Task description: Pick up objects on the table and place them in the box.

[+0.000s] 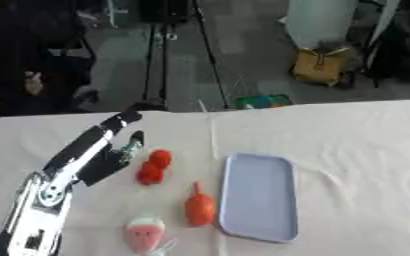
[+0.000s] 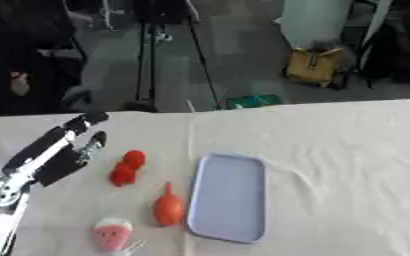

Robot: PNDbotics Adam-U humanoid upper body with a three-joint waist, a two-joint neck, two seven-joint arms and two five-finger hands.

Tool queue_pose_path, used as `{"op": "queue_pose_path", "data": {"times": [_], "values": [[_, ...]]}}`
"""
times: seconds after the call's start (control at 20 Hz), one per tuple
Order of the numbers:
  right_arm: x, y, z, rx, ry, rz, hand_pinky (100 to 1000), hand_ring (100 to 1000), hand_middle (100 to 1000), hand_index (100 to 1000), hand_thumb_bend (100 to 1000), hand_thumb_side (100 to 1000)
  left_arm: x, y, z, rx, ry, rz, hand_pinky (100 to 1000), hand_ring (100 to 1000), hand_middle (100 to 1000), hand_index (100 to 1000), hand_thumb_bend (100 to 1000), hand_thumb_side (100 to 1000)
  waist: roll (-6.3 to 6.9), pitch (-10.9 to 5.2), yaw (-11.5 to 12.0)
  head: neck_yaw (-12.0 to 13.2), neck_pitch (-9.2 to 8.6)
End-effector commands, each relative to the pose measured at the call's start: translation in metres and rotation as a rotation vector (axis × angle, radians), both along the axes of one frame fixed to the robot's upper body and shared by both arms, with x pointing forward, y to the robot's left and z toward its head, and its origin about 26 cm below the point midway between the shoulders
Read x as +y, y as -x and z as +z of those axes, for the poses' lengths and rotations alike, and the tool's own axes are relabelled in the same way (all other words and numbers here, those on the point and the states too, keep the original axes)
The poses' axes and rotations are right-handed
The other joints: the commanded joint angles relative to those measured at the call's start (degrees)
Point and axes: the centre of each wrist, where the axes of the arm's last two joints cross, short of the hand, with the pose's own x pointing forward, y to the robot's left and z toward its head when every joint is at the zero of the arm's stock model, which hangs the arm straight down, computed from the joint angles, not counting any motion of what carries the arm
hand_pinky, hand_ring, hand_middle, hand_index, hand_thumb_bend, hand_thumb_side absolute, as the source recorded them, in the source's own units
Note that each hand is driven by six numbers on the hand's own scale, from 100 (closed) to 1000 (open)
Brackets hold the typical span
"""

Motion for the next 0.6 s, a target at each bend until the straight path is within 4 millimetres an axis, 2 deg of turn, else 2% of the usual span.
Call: {"op": "queue_pose_path", "data": {"times": [0.05,0.45,0.5,0.55,0.6], "values": [[0.0,0.002,0.011,-0.023,0.021,0.006,750,822,760,760,100,940,0.001,-0.001,0.003,-0.011,-0.009,0.0,992,1000,1000,1000,110,1000,-0.21,-1.3,-0.03,0.13,-0.64],[0.0,0.002,0.009,-0.023,0.02,0.01,753,823,760,756,100,943,0.0,-0.009,-0.01,-0.039,-0.126,0.093,950,1000,996,1000,145,1000,-0.48,-0.99,-0.46,0.65,-0.99],[0.0,0.002,0.009,-0.023,0.021,0.011,754,824,760,754,100,943,0.0,-0.009,-0.011,-0.047,-0.142,0.099,958,1000,991,1000,216,991,-0.48,-0.93,-0.51,0.75,-1.01],[0.001,0.001,0.009,-0.022,0.021,0.012,755,824,760,753,100,942,-0.001,-0.01,-0.012,-0.056,-0.16,0.104,960,1000,991,1000,242,956,-0.48,-0.89,-0.56,0.83,-1.02],[0.001,0.001,0.009,-0.022,0.022,0.013,755,824,760,752,100,944,-0.002,-0.011,-0.014,-0.06,-0.175,0.108,968,1000,996,1000,268,994,-0.49,-0.84,-0.61,0.88,-1.05]]}}
